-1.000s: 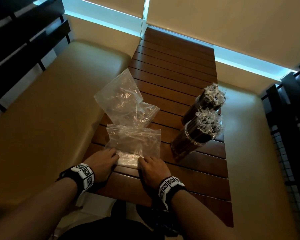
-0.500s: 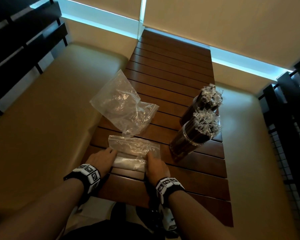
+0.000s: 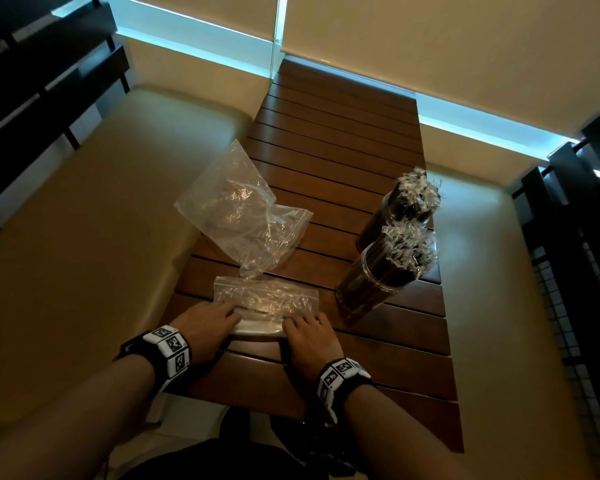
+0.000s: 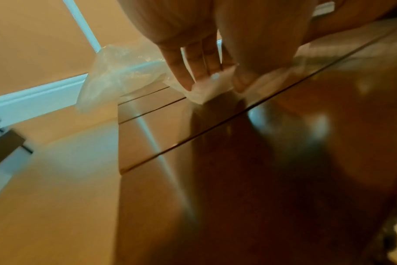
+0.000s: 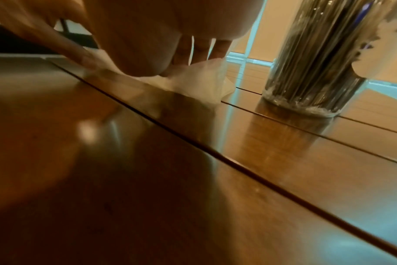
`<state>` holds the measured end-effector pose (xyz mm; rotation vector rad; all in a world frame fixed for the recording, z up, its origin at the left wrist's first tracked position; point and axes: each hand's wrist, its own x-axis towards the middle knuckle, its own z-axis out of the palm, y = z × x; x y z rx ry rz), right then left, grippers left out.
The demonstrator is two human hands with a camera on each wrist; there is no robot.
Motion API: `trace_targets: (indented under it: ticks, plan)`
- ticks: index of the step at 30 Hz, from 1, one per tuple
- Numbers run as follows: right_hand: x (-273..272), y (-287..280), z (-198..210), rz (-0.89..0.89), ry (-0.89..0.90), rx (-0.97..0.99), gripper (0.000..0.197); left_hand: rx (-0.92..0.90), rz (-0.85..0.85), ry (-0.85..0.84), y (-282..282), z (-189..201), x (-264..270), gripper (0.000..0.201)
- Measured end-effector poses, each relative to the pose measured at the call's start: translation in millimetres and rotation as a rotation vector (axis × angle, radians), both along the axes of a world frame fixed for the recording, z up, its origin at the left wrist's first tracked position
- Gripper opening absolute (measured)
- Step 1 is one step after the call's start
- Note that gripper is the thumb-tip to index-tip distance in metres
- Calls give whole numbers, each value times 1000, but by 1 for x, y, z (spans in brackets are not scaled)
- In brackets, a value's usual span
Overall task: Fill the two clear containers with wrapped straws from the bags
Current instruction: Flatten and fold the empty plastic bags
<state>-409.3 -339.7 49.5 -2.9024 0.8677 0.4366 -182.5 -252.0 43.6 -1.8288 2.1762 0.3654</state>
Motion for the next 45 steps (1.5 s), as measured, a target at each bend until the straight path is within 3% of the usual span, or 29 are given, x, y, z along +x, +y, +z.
trace_targets:
  ticks: [2,6,9,11,13,15,16,18,20,22,27,32,36,40,45]
  plan:
    - [2,-2,3,-112,-41,80,43,35,136,57,-4,0,1,45]
    - [-1,-3,7,-277,-42,187,29,111,373,138,-9,-3,-4,27]
    - [-2,0,8,-202,-68,76,28,47,426,136,-9,-9,-9,23]
    - [-3,4,5,-123,-6,12,31,-54,383,111,-10,-7,-12,19]
    - [-6,4,1,-54,1,11,27,-104,200,35,-14,-2,-14,24]
    - [-7,1,4,-10,35,22,42,-120,51,-33,-16,0,-16,30]
    - [-7,0,5,10,70,17,48,-151,-7,-20,-16,-1,-16,32]
    - [-5,-1,8,46,93,-19,42,-94,-47,60,-15,0,-16,32]
    - [1,-2,10,46,36,-24,30,-11,-32,76,-11,-1,-15,45]
    - [4,-3,10,-58,-27,62,26,-22,-18,68,-9,3,-16,40]
    - [6,-7,4,-290,-87,166,33,48,310,111,-20,7,-17,30]
    - [-1,1,-12,-251,-159,147,35,-23,497,23,-22,4,-27,39]
    - [-10,1,-14,-219,-135,230,47,-123,284,-95,-24,13,-32,35]
    - [-5,2,-16,-214,-128,286,41,-5,219,-22,-24,10,-29,33]
    - [9,0,-9,-261,-135,356,29,-64,176,58,-10,8,-27,46]
